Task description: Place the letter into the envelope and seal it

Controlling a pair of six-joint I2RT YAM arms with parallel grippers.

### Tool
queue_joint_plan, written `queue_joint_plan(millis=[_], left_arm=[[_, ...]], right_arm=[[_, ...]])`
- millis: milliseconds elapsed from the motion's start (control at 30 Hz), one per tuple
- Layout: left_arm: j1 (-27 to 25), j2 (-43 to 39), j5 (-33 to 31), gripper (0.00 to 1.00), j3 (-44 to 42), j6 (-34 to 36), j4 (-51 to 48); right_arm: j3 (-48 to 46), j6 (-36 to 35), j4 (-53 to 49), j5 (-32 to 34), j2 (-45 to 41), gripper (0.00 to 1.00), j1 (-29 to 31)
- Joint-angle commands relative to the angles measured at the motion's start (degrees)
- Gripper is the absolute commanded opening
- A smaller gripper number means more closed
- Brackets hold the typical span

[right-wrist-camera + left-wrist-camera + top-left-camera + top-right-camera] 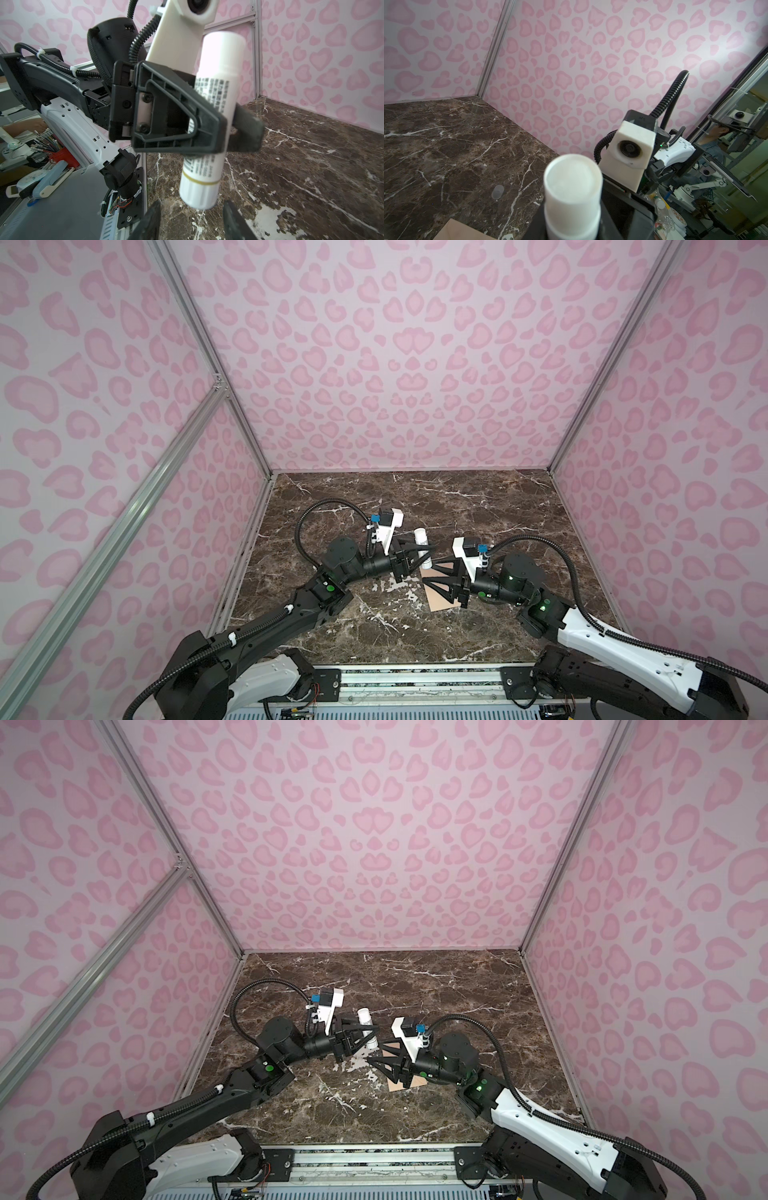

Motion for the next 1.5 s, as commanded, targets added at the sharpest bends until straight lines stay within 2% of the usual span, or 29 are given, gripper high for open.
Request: queue_joint_plan(millis=[0,367,667,867,1000,1167,1233,1467], left_arm=[[-0.38,0.38,1.88,0.04,0.65,-0.06,3.67],[-0.79,0.81,1.70,0.04,0.62,0.20,3.56],[-1.05,1.52,1.23,0.04,0.98,0.88,2.72],[-2.10,0.54,-4.12,0.04,1.65,4.19,-2.20],[-2.67,-1.05,-9.83,0.04,1.49,6.01,-5.21],[-3.47,-2.25,-17.13,0.04,1.16,6.71,-7.40],[-3.60,-2.52,-20.21,0.04,0.79,6.30,-7.42],[-5.24,-3.30,-29.59,0.04,0.56,5.71,-8.70]], right_arm=[[0.08,1.59,4.24,-2.27,0.65,0.50,-0.36],[0.28,4.01,7.26,-2.28,1.39,0.47,-1.78],[0.88,3.92,6.49,-2.33,1.69,0.31,-1.79],[1.55,3.34,4.67,0.72,1.74,0.18,-1.85],[2.60,1.61,0.83,6.13,0.87,0.08,-1.71],[4.31,-2.88,-1.91,14.43,0.52,0.05,1.53],[5.71,-5.58,-4.18,20.71,0.53,0.05,4.63],[10.93,-17.73,-8.40,49.55,3.77,0.03,19.21]])
